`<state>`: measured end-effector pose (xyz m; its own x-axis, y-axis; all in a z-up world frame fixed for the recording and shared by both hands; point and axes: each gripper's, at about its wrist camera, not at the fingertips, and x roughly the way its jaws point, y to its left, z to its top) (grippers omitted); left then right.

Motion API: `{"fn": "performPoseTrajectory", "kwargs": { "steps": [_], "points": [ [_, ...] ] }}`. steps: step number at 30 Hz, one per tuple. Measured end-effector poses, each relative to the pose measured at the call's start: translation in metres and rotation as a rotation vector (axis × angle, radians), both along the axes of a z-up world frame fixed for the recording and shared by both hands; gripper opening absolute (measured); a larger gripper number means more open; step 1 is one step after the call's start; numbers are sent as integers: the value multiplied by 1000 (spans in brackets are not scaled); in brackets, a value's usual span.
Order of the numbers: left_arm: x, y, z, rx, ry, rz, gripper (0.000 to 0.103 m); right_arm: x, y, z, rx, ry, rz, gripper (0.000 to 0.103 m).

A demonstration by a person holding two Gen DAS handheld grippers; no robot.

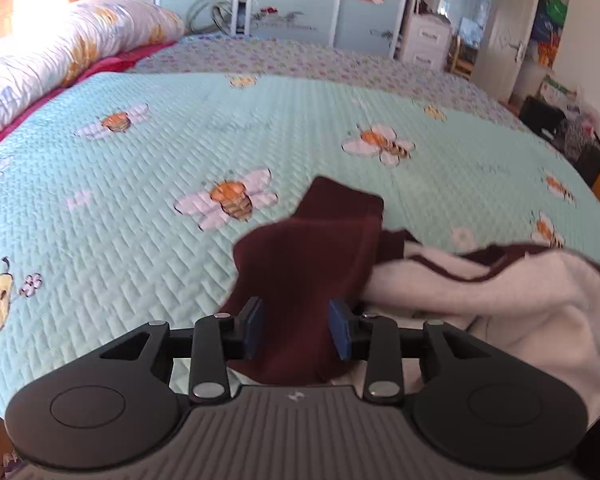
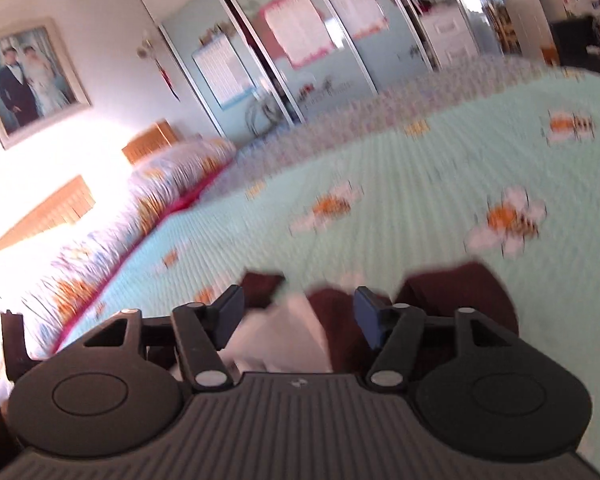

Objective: Fold clothes

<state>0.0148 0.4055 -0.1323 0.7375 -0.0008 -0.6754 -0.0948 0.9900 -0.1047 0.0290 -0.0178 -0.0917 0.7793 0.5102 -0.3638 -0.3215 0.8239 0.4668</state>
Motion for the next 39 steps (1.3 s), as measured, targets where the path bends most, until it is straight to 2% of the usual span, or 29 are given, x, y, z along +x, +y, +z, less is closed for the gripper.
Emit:
{"fn": "performPoseTrajectory", "kwargs": {
  "steps": [2, 4, 9, 12, 15, 16, 17, 18, 21, 23, 25, 28, 29, 30, 31, 32, 33, 34, 35, 39],
  "points": [
    [-2, 3, 7, -5, -19, 4, 38, 1, -4, 9, -9, -28, -20, 72],
    [-2, 2, 12, -10, -36, -18, 40, 6, -5, 3, -2, -18, -4, 73],
    [8, -14, 12, 20, -44, -84, 42, 48, 22, -30, -51, 84, 67, 73],
    [8, -22, 7, 15, -29, -111, 47, 94, 45, -59, -117, 223, 106, 76],
    [6, -28, -1, 25, 2, -134, 49, 120, 61, -90, -141, 322, 151, 76],
    [3, -30, -3, 30, 5, -142, 49, 123, 65, -98, -134, 342, 170, 64],
    [1, -30, -4, 35, 3, -149, 49, 121, 68, -102, -125, 347, 194, 30],
    [0, -30, -4, 40, 1, -157, 49, 112, 67, -94, -121, 309, 189, 19],
    [1, -30, -5, 51, 3, -170, 50, 83, 58, -65, -111, 169, 154, 16],
    [5, -32, -5, 51, 2, -178, 50, 64, 53, -46, -104, 75, 130, 9],
    [8, -35, -5, 53, -5, -186, 50, 47, 34, -20, -98, -13, 44, 0],
    [12, -40, -4, 57, -18, -192, 50, 24, -3, 6, -110, -94, -120, 0],
    [12, -42, -3, 66, -23, -191, 50, 19, -14, 11, -124, -102, -161, 2],
    [12, -43, -3, 79, -29, -188, 50, 17, -20, 10, -110, -78, -147, 6],
    [12, -43, -2, 88, -31, -183, 50, 14, -26, 9, -90, -48, -121, 15],
    [14, -42, -2, 92, -30, -174, 51, 10, -27, 6, -59, -22, -88, 35],
    [16, -41, -2, 95, -27, -164, 51, 6, -22, 2, -47, -15, -66, 47],
    [18, -40, -1, 102, -25, -155, 51, 1, -15, -3, -39, -11, -46, 68],
    [21, -40, -1, 117, -24, -146, 52, -4, -8, -8, -32, -8, -26, 72],
    [42, -48, -7, 246, 14, -128, 56, -8, 18, -21, 0, 32, 40, 71]
  ]
}}
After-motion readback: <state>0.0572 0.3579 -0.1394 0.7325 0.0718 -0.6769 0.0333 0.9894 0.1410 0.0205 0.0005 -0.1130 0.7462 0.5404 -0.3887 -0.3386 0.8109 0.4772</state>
